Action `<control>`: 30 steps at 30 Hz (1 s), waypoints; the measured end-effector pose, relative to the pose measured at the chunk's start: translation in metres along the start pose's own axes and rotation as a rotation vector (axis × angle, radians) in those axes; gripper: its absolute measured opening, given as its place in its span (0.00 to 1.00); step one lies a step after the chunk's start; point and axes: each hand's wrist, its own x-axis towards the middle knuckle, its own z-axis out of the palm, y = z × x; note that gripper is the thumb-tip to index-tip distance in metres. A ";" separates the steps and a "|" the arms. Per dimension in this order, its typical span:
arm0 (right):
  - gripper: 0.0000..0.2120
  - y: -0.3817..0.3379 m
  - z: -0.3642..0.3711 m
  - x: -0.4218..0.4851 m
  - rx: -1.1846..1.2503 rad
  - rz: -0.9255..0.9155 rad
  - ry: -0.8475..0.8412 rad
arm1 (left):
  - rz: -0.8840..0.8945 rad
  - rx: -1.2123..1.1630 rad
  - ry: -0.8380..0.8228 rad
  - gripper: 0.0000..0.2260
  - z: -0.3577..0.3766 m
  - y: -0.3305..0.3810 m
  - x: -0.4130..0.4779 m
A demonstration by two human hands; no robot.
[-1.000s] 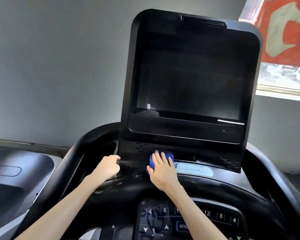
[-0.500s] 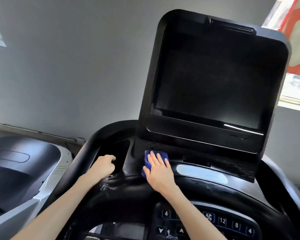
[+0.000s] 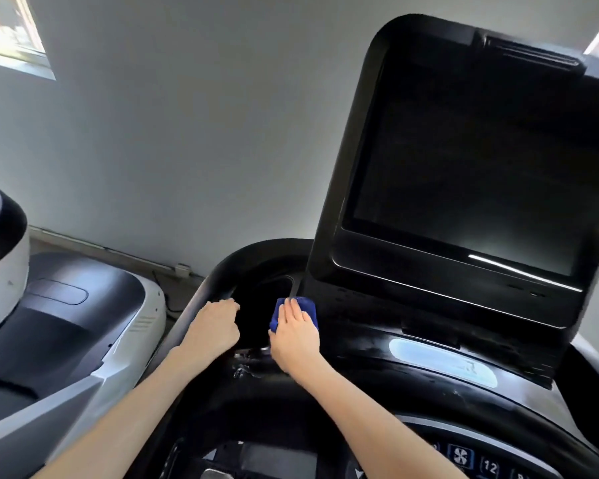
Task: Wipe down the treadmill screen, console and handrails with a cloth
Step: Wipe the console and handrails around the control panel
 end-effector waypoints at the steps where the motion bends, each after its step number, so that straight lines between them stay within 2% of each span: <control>1: 0.29 -0.004 -0.001 0.006 -0.060 0.036 -0.001 | 0.006 0.048 0.029 0.23 -0.001 -0.002 0.000; 5: 0.22 -0.024 -0.010 0.032 -0.350 0.138 -0.043 | -0.148 0.187 0.033 0.29 0.000 -0.012 0.000; 9: 0.22 -0.032 -0.017 0.062 -0.528 0.156 -0.107 | -0.304 0.203 -0.019 0.36 0.000 -0.024 0.009; 12: 0.22 -0.025 -0.023 0.085 -0.534 0.167 -0.122 | -0.317 0.262 -0.027 0.38 -0.003 -0.027 0.019; 16: 0.22 -0.014 -0.028 0.106 -0.503 0.178 -0.100 | -0.351 0.262 -0.031 0.35 -0.009 -0.023 0.030; 18: 0.24 -0.010 -0.019 0.099 -0.380 0.156 -0.031 | -0.378 0.251 -0.021 0.32 -0.007 -0.018 0.030; 20: 0.27 -0.009 0.001 0.085 -0.178 0.055 0.027 | -0.399 0.262 0.000 0.30 -0.005 -0.015 0.031; 22: 0.28 -0.012 0.011 0.074 -0.143 -0.010 0.035 | -0.406 0.275 0.013 0.29 -0.004 -0.013 0.031; 26: 0.27 -0.016 -0.010 0.084 -0.188 0.216 0.012 | -0.384 0.285 0.022 0.30 -0.004 -0.015 0.029; 30: 0.25 -0.017 -0.019 0.085 -0.152 0.221 -0.003 | -0.397 0.267 0.017 0.31 -0.005 -0.014 0.029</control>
